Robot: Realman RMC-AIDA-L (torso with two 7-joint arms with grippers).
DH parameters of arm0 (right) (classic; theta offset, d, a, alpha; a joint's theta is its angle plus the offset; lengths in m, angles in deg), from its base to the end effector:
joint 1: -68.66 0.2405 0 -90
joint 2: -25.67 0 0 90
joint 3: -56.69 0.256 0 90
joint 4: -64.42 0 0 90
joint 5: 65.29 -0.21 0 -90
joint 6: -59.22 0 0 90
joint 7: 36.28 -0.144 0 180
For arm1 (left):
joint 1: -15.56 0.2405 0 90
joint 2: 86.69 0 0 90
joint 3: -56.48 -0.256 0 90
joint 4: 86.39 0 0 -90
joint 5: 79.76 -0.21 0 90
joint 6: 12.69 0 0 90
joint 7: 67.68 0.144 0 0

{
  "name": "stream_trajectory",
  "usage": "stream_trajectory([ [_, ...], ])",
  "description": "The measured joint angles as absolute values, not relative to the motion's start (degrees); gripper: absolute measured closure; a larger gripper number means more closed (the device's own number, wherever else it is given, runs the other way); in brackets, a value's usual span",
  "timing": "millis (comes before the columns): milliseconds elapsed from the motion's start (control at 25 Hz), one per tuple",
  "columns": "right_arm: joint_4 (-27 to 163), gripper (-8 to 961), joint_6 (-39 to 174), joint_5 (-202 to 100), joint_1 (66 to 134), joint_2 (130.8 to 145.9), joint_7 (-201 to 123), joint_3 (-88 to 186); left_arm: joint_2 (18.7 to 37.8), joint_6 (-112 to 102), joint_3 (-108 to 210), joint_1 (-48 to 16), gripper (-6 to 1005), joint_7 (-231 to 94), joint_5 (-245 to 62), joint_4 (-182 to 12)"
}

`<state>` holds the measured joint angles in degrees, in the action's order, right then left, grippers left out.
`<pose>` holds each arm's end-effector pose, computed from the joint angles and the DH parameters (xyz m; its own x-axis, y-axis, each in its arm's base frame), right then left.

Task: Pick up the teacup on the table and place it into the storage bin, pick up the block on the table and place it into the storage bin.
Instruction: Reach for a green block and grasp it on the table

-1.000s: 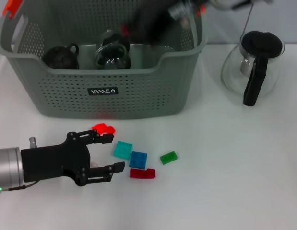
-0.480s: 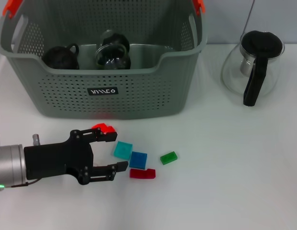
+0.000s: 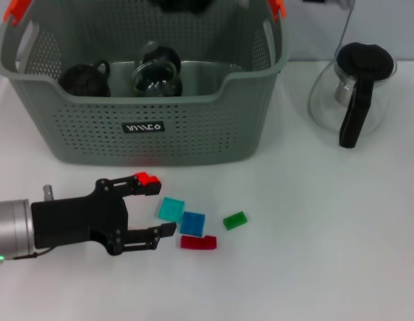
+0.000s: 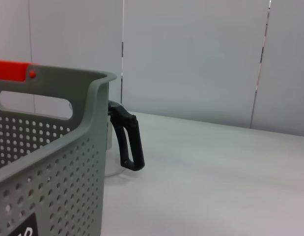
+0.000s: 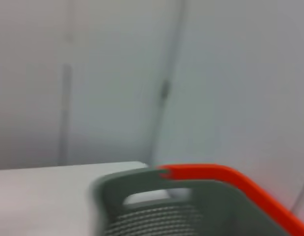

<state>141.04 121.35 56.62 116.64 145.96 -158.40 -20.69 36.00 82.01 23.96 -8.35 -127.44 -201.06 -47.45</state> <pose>0.0042 0.4105 0.0029 0.9576 0.0321 -0.2863 -0.1019 -0.8919 -0.4407 -0.2904 0.2810 -0.0146 0.8642 0.1603 0.4770 0.2975 -0.9272 -0.2274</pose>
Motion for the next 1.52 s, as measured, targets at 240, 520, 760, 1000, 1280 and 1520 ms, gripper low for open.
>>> stream_trajectory([
  [240, 154.6, 397, 141.1, 49.9, 105.1, 145.49, -152.4, -19.4, 36.00, 82.0, 24.0, -8.3, 240, -127.3, -201.2, -47.5],
  [520, 154.6, 123, 158.3, 61.6, 104.9, 145.67, -159.5, -19.6, 36.02, 82.0, 24.0, -8.2, 240, -127.4, -201.1, -47.5],
  [760, 145.0, 129, 158.2, 72.0, 109.8, 145.94, -161.3, -24.7, 36.28, 81.8, 23.9, -8.3, 241, -127.4, -201.0, -47.5],
  [1000, 129.6, 183, 150.1, 76.2, 118.1, 146.00, -161.2, -30.5, 36.43, 81.7, 23.9, -8.3, 241, -127.3, -201.0, -47.5],
  [1280, 122.1, 202, 137.9, 76.7, 122.6, 146.40, -160.7, -39.0, 36.57, 81.5, 24.0, -8.5, 241, -127.4, -201.0, -48.0],
  [1520, 117.0, 212, 132.1, 74.9, 124.6, 146.63, -160.8, -45.1, 36.87, 81.4, 24.0, -8.5, 241, -127.5, -201.0, -48.1],
])
